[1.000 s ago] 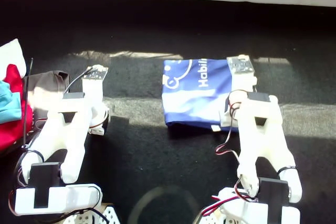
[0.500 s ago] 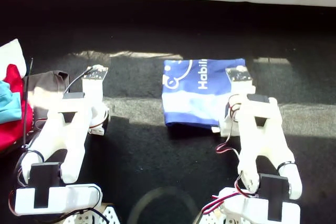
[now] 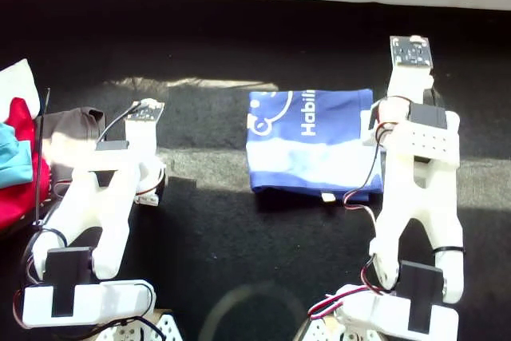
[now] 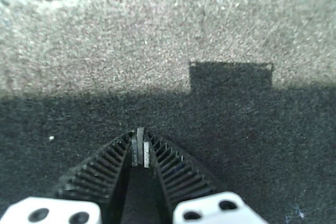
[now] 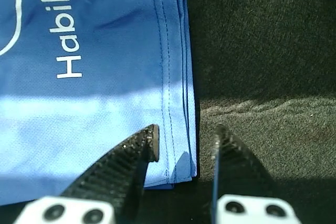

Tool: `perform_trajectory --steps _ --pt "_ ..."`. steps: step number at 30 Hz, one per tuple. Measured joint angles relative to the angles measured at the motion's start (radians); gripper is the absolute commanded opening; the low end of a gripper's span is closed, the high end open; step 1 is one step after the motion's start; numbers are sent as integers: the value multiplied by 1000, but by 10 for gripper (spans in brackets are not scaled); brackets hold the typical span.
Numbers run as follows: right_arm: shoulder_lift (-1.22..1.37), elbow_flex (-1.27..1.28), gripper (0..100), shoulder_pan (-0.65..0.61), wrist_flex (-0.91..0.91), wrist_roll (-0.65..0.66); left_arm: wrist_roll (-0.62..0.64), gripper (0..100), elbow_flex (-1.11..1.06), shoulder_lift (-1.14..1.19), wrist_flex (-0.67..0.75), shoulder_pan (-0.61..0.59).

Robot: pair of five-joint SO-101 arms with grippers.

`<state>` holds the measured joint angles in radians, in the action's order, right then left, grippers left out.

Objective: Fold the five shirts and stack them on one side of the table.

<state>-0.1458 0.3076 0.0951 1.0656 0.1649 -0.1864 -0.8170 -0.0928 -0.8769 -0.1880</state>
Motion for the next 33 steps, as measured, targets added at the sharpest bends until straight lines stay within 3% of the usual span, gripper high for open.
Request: perform_trajectory --steps 7,11,22,25,28,33 --pt "245 -63 280 -2 -64 0 0 9 0 0 0 0" --pt "417 -178 336 -5 -17 0 0 9 0 0 0 0" --pt "721 -508 329 -23 121 0 0 9 0 0 0 0" --pt "792 -575 232 -23 153 0 0 9 0 0 0 0" --pt "852 -635 0 -23 203 0 0 9 0 0 0 0" --pt "899 -741 7 -15 290 0 0 9 0 0 0 0"
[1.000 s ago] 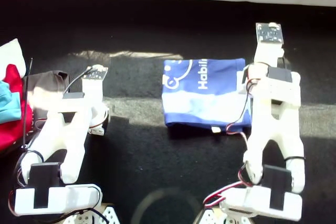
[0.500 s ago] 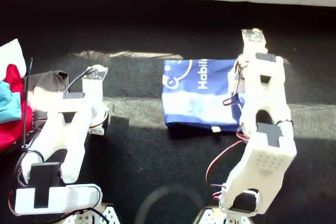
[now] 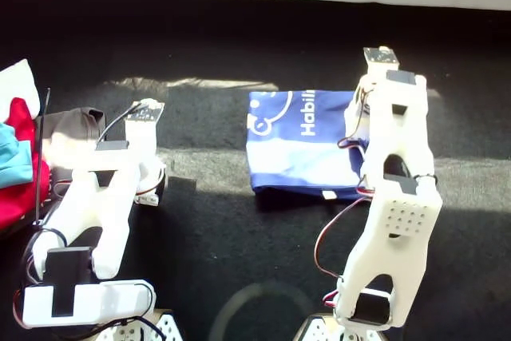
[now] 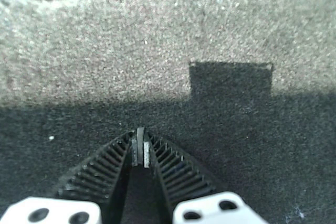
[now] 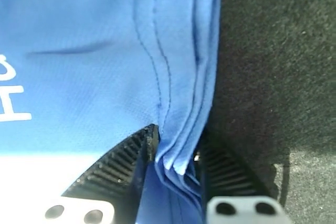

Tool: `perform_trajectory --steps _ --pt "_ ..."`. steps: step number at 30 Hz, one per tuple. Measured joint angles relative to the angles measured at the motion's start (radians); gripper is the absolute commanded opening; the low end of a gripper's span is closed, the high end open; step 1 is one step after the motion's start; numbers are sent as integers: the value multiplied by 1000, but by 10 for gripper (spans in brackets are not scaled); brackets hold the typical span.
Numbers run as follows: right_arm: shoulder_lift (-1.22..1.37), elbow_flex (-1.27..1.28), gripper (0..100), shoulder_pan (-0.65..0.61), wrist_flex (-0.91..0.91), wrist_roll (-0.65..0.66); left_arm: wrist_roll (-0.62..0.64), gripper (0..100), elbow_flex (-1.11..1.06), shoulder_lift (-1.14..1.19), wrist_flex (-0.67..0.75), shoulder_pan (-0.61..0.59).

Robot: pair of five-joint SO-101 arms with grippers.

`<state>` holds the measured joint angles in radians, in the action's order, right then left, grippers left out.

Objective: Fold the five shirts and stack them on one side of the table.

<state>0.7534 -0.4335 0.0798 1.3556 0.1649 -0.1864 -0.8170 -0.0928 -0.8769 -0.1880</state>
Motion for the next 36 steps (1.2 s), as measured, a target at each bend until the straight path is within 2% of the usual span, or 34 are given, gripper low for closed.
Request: perform_trajectory --steps 5,11,18,26,36 --pt "18 -118 6 80 38 29 0 9 0 0 0 0" --pt "25 -307 6 253 25 224 0 9 0 0 0 0" --pt "138 -422 6 361 -120 365 0 9 0 0 0 0" --pt "293 -623 6 465 -330 387 0 9 0 0 0 0" --pt "425 -749 8 500 -368 486 0 9 0 0 0 0"
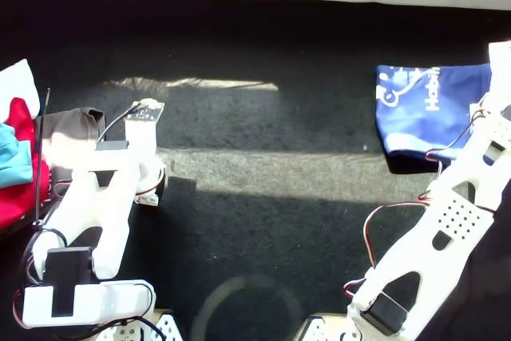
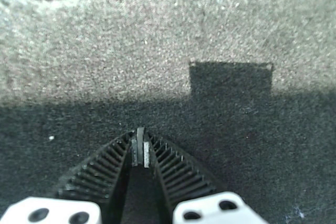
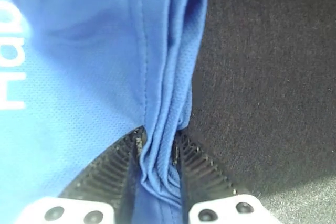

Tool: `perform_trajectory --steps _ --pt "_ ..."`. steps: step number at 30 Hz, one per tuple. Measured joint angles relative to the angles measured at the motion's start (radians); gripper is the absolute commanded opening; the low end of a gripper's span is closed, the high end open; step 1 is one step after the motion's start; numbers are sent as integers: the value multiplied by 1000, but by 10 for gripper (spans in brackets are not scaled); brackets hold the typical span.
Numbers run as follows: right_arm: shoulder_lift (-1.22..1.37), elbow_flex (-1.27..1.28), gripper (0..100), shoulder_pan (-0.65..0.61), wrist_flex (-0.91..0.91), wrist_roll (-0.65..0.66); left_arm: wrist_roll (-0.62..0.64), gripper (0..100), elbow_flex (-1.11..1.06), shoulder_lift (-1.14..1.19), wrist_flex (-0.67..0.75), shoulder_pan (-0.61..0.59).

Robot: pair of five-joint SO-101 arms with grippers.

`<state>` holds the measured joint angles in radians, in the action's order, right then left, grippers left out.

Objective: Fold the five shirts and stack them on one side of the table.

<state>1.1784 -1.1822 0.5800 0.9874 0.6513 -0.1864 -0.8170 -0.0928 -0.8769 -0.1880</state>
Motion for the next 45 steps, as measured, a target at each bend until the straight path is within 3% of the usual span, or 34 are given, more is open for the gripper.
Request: perform_trajectory --steps 4,7,12,17,27,32,36,45 --pt "3 -2 145 2 0 -11 0 9 0 0 0 0" --pt "3 -44 243 8 3 -109 0 9 0 0 0 0" --pt "3 -238 241 29 120 -276 0 9 0 0 0 0" --pt "0 -437 241 25 226 -298 0 9 0 0 0 0" --pt "-61 -462 241 25 629 -299 0 9 17 0 -18 -2" --pt "-178 -463 241 2 753 -299 0 10 157 5 -209 -15" --pt "-256 -463 241 0 767 -299 -2 11 336 5 -388 -94" --pt "-474 -463 242 0 770 -299 -2 13 887 5 -723 -468"
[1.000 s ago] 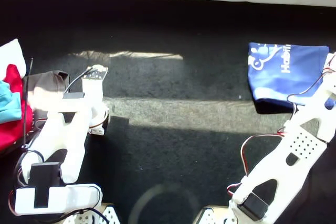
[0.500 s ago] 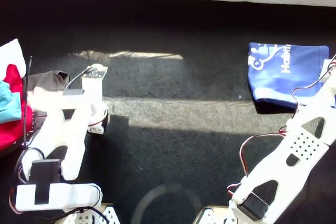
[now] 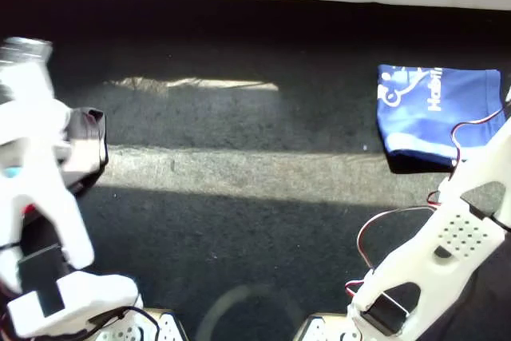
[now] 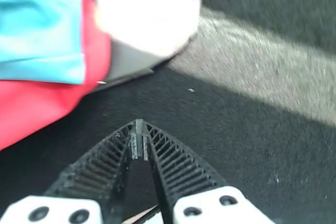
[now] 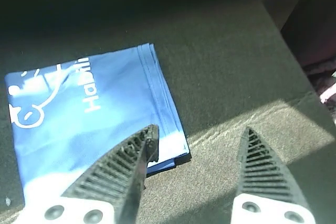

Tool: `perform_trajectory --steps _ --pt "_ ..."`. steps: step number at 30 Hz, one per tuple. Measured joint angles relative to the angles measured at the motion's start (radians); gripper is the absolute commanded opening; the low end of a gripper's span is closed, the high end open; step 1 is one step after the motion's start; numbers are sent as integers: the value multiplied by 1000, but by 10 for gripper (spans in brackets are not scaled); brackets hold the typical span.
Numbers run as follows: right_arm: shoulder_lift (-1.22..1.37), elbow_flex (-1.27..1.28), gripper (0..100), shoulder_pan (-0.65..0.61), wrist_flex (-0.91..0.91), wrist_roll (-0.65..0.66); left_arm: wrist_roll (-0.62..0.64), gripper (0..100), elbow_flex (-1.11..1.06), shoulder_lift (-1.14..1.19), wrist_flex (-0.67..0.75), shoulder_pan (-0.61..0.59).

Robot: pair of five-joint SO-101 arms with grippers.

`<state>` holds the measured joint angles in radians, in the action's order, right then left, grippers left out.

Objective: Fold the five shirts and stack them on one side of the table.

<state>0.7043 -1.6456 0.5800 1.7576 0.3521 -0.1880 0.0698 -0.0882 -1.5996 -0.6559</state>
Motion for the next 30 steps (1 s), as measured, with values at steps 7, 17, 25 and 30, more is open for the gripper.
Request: perform_trajectory --steps 7,17,25,30 --pt "-199 32 244 -40 0 0 -5 190 247 3 -21 -296" --pt "-637 756 244 -169 0 0 -6 201 238 5 115 -367" --pt "-1062 1309 244 -290 0 0 -6 203 -3 5 491 -453" --pt "-1280 1562 244 -351 0 0 -6 203 -155 5 641 -451"
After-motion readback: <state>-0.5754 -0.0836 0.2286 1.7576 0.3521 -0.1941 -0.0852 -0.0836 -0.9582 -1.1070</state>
